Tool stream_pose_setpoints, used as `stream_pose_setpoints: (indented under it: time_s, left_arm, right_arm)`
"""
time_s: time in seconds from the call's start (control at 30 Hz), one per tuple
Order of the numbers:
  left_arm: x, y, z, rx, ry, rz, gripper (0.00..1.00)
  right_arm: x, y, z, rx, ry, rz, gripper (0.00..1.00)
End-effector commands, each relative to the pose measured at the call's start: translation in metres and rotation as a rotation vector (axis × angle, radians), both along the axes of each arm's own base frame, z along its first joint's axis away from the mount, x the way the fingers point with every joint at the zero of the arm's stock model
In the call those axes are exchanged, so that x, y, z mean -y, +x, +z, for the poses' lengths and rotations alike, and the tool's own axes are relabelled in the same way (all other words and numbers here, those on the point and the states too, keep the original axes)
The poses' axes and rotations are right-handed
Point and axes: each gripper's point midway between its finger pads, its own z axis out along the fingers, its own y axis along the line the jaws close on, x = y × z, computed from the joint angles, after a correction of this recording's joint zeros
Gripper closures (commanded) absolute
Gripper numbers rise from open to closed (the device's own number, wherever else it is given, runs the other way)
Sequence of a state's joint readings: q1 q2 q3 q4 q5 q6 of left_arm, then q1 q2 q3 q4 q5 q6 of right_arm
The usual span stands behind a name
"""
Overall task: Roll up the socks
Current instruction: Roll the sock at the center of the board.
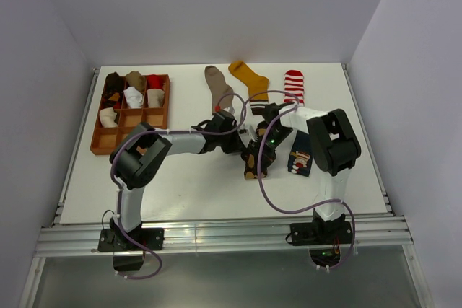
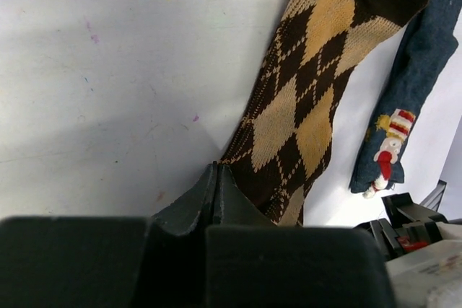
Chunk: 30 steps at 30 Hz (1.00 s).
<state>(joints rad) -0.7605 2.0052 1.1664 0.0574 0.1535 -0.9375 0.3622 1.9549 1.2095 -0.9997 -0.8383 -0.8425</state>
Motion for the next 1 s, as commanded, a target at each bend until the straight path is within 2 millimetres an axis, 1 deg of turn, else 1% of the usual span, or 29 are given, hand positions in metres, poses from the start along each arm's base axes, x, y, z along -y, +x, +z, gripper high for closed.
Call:
stream_pose_setpoints:
  time_s: [0.0, 0.03, 0.07, 0.1, 0.13, 0.17, 0.2, 0.23, 0.27, 0.3, 0.33, 0.37, 0.4, 0.43, 0.47, 0.5, 0.57, 0.6, 0.63, 0.67, 0.7, 0.73, 0.77, 0.87, 0.93, 0.97]
  left_arm:
    - [-0.019, -0.024, -0.023, -0.064, 0.086, -0.020, 1.00]
    - [-0.026, -0.027, -0.025, -0.070, 0.090, -0.012, 1.00]
    - [-0.029, -0.025, -0.015, -0.059, 0.077, 0.001, 1.00]
    - [-0.041, -0.023, -0.018, -0.064, 0.087, 0.024, 1.00]
    - [-0.046, -0.020, -0.015, -0.058, 0.086, 0.035, 1.00]
    - [-0.051, -0.017, -0.006, -0.043, 0.076, 0.047, 1.00]
    - [-0.059, -0.013, -0.004, -0.040, 0.077, 0.068, 1.00]
    - [-0.069, -0.014, -0.007, -0.045, 0.086, 0.079, 1.00]
    - [-0.074, -0.013, 0.001, -0.033, 0.077, 0.088, 1.00]
    - [-0.083, -0.010, 0.002, -0.035, 0.081, 0.109, 1.00]
    - [-0.093, -0.012, -0.001, -0.035, 0.099, 0.120, 1.00]
    - [-0.098, -0.011, 0.005, -0.028, 0.098, 0.130, 1.00]
    - [-0.110, -0.010, 0.003, -0.031, 0.109, 0.151, 1.00]
    - [-0.115, -0.008, 0.004, -0.028, 0.115, 0.157, 1.00]
    - [-0.120, -0.006, 0.007, -0.023, 0.115, 0.166, 1.00]
    - [-0.130, -0.003, 0.007, -0.028, 0.125, 0.186, 1.00]
    - [-0.137, 0.002, 0.010, -0.018, 0.140, 0.194, 1.00]
    - [-0.142, 0.006, 0.012, -0.015, 0.143, 0.203, 1.00]
    - [-0.143, 0.008, 0.013, -0.009, 0.148, 0.196, 1.00]
    - [-0.145, 0.010, 0.013, -0.008, 0.155, 0.198, 1.00]
    - [-0.146, 0.014, 0.016, -0.004, 0.157, 0.200, 1.00]
    - [-0.145, 0.015, 0.016, -0.001, 0.161, 0.195, 1.00]
    - [-0.143, 0.015, 0.016, -0.004, 0.153, 0.183, 1.00]
    - [-0.137, 0.016, 0.015, -0.005, 0.134, 0.164, 1.00]
    - [-0.129, 0.016, 0.017, 0.011, 0.122, 0.131, 1.00]
    - [-0.126, 0.015, 0.018, 0.019, 0.122, 0.117, 0.95]
  right_arm:
    - [-0.007, 0.009, 0.003, 0.030, 0.012, 0.020, 0.91]
    - [-0.007, 0.010, 0.004, 0.033, 0.010, 0.021, 0.91]
    - [-0.008, 0.012, 0.005, 0.035, 0.009, 0.022, 0.91]
    - [-0.010, 0.017, 0.010, 0.046, 0.013, 0.021, 0.91]
    - [-0.011, 0.020, 0.010, 0.044, 0.012, 0.020, 0.91]
    - [-0.013, 0.023, 0.012, 0.048, 0.014, 0.020, 0.91]
    - [-0.016, 0.030, 0.016, 0.062, 0.021, 0.019, 0.90]
    - [-0.017, 0.031, 0.018, 0.053, 0.020, 0.021, 0.90]
    - [-0.019, 0.031, 0.017, 0.042, 0.022, 0.028, 0.90]
    - [-0.023, 0.035, 0.021, 0.051, 0.028, 0.029, 0.90]
    - [-0.027, 0.032, 0.021, 0.044, 0.029, 0.042, 0.90]
    - [-0.031, 0.031, 0.022, 0.041, 0.031, 0.054, 0.90]
    - [-0.035, 0.030, 0.021, 0.037, 0.033, 0.064, 0.90]
    - [-0.039, 0.027, 0.021, 0.020, 0.032, 0.072, 0.90]
    - [-0.046, 0.024, 0.022, 0.019, 0.036, 0.098, 0.90]
    - [-0.048, 0.017, 0.019, -0.010, 0.030, 0.117, 0.90]
    - [-0.055, 0.006, 0.017, -0.038, 0.031, 0.146, 0.90]
    - [-0.055, 0.003, 0.016, -0.052, 0.026, 0.150, 0.89]
    - [-0.055, 0.001, 0.011, -0.074, 0.015, 0.151, 0.89]
    - [-0.056, 0.000, 0.011, -0.088, 0.013, 0.148, 0.89]
    - [-0.053, -0.005, 0.011, -0.126, -0.003, 0.146, 0.89]
    - [-0.052, -0.009, 0.006, -0.163, -0.015, 0.147, 0.89]
    - [-0.052, -0.010, 0.005, -0.188, -0.031, 0.134, 0.89]
    - [-0.048, -0.012, -0.005, -0.212, -0.070, 0.106, 0.89]
    - [-0.049, -0.007, -0.010, -0.181, -0.089, 0.094, 0.89]
    - [-0.048, -0.005, -0.009, -0.171, -0.095, 0.085, 0.89]
